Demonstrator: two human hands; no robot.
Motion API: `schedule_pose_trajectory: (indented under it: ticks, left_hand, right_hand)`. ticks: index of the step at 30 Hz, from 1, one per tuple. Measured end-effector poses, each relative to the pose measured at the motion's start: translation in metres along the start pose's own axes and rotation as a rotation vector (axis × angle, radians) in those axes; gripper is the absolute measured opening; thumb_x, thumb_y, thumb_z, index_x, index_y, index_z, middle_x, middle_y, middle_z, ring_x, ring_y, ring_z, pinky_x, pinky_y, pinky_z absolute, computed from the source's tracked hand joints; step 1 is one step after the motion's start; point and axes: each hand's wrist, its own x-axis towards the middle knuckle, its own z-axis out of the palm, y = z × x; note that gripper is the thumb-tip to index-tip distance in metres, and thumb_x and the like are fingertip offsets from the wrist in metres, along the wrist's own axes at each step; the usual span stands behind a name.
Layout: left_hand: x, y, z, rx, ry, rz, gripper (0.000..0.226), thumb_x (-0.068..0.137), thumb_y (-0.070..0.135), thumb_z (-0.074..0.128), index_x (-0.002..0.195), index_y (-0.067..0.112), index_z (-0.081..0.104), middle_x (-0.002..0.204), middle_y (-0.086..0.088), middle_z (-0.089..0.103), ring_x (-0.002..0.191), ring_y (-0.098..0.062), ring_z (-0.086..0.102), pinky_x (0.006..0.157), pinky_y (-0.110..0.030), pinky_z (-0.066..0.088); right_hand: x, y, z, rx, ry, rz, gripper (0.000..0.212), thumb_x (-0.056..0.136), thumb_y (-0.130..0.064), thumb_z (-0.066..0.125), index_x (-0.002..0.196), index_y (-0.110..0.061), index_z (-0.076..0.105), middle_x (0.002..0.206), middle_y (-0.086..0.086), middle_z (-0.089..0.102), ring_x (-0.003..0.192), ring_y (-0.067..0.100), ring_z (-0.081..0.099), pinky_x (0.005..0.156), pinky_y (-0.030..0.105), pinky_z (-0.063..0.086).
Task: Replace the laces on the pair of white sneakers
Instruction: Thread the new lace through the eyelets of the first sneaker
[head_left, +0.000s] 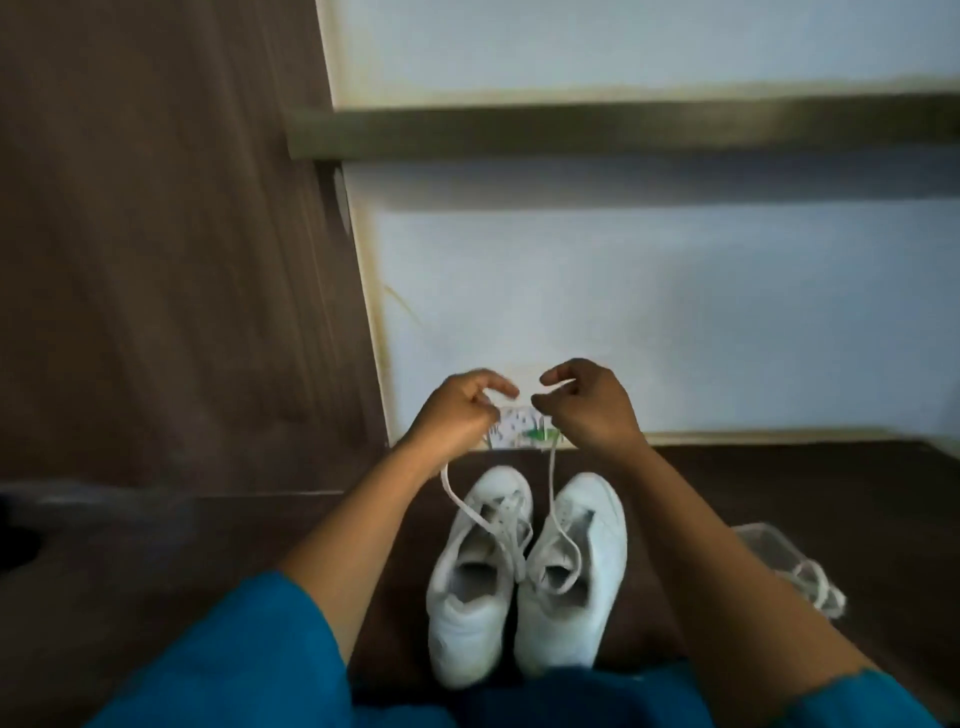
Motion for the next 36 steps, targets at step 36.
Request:
schedule_pose_trajectory:
  ticks: [36]
  left_hand:
    - [0.024, -0.123, 0.051, 0.144, -0.131, -0.198, 0.022, 0.092, 0.027, 0.057, 0.095, 0.009, 0.067, 0.078, -0.003, 0.064, 0.069, -0.015, 0.057, 0.065, -0.030, 0.046]
  right_hand:
    - [0.032, 0.085, 0.063, -0.393, -0.221, 0.210, 0.022, 0.084, -0.017, 0.060, 0.103, -0.009, 0.054, 0.091, 0.000, 0.057, 0.088, 0.017, 0.055, 0.068, 0.027, 0.042]
